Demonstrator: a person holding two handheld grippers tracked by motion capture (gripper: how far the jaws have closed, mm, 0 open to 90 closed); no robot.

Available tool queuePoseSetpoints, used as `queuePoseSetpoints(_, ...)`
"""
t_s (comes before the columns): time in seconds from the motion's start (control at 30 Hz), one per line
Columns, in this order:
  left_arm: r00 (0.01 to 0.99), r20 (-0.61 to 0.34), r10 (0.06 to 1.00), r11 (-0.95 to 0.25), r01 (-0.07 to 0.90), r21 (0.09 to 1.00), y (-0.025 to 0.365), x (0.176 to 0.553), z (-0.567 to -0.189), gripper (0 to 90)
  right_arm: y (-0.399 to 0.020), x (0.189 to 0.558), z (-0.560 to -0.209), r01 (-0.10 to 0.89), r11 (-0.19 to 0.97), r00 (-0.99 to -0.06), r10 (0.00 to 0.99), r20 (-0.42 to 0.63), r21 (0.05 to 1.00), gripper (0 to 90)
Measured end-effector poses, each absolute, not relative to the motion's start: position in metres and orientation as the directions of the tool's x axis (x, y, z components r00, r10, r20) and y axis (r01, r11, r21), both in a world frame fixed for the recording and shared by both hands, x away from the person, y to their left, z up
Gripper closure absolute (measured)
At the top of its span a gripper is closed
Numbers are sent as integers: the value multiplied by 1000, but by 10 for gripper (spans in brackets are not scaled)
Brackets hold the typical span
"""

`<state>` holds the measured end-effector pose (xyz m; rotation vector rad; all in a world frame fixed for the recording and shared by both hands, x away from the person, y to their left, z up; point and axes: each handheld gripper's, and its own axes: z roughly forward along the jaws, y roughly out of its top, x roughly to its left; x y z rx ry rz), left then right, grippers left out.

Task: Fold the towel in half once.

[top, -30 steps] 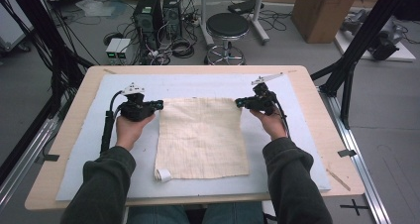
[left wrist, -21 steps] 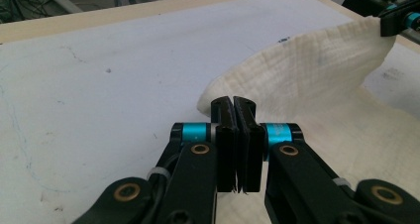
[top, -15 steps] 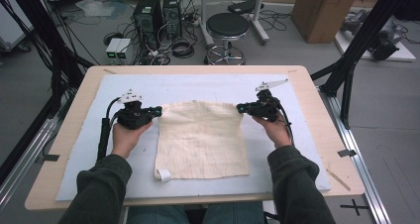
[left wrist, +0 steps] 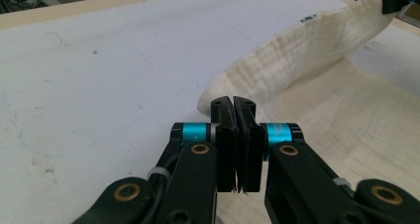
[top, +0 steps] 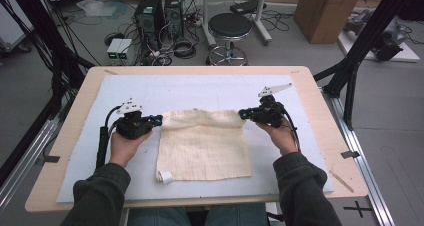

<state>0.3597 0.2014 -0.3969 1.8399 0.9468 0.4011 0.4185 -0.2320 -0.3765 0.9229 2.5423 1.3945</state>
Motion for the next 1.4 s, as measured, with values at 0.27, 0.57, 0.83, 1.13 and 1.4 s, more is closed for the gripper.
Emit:
queuePoseSetpoints(0.27,663,-126,738,-217,410,886,205,347,-400,877,-236,408,-383,458,404,-818,540,197,792,851)
queuePoseSetpoints(0.57,686,-115,719,-241,401,884,204,332,-409,876,-241,394,-394,457,402,-824,527,208,793,850)
queuePoseSetpoints(0.83,705,-97,702,-258,380,888,204,319,-411,875,-243,381,-396,449,400,-831,515,209,799,850)
queuePoseSetpoints(1.13,719,-96,689,-277,384,881,206,303,-419,875,-249,366,-401,446,405,-837,505,211,798,850)
queuePoseSetpoints(1.4,731,-92,677,-294,383,876,207,293,-423,875,-251,358,-406,440,415,-842,500,205,797,849)
